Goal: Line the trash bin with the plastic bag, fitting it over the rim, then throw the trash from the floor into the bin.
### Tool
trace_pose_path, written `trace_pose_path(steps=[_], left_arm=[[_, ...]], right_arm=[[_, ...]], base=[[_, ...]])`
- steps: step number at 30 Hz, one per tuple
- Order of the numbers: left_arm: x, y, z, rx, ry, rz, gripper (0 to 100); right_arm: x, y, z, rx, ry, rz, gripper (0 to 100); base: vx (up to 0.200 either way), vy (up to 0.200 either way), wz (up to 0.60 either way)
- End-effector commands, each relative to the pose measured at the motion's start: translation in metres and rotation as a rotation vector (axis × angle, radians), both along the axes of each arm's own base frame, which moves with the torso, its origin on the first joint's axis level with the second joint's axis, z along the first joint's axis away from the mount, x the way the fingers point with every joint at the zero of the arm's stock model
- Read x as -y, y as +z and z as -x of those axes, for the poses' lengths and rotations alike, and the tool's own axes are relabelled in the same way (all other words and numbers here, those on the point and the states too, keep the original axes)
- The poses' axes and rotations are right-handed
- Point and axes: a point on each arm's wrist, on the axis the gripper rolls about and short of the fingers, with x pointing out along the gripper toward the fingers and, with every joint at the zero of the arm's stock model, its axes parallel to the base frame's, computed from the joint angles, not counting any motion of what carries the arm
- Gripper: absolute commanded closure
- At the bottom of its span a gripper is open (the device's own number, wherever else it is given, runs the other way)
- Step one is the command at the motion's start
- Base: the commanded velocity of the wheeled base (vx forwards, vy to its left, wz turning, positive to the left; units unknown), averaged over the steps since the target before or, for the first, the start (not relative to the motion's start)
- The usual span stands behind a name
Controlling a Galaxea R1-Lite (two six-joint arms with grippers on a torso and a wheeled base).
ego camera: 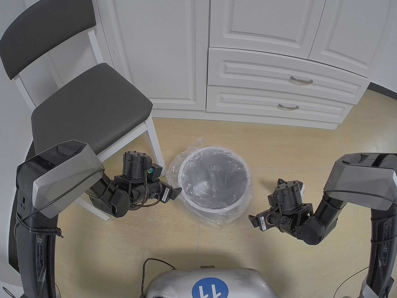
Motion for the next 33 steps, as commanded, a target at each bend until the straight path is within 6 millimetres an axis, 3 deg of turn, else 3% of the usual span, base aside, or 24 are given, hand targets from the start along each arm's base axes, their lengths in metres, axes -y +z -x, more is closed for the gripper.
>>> trace_pose_path(steps=[1, 20, 25, 33], left_arm=[[-0.004, -0.003, 0.003, -0.016, -0.022, -0.005, 0], [-0.010, -0.032, -0.001, -0.080, -0.046, -0.020, 0], [-0.007, -0.046, -0.012, -0.079, -0.040, -0.012, 0], [-0.008, -0.052, -0.020, -0.077, -0.021, 0.003, 0]], right_arm=[[0.000, -0.001, 0.001, -0.005, 0.002, 0.004, 0], [0.001, 0.000, 0.000, -0.001, 0.000, 0.001, 0], [0.005, 0.017, 0.000, 0.040, -0.012, -0.017, 0], [0.016, 0.052, 0.004, 0.118, -0.029, -0.047, 0]], base=[[0.000, 0.000, 0.00], [0.000, 0.000, 0.00], [0.000, 0.000, 0.00], [0.000, 0.000, 0.00]])
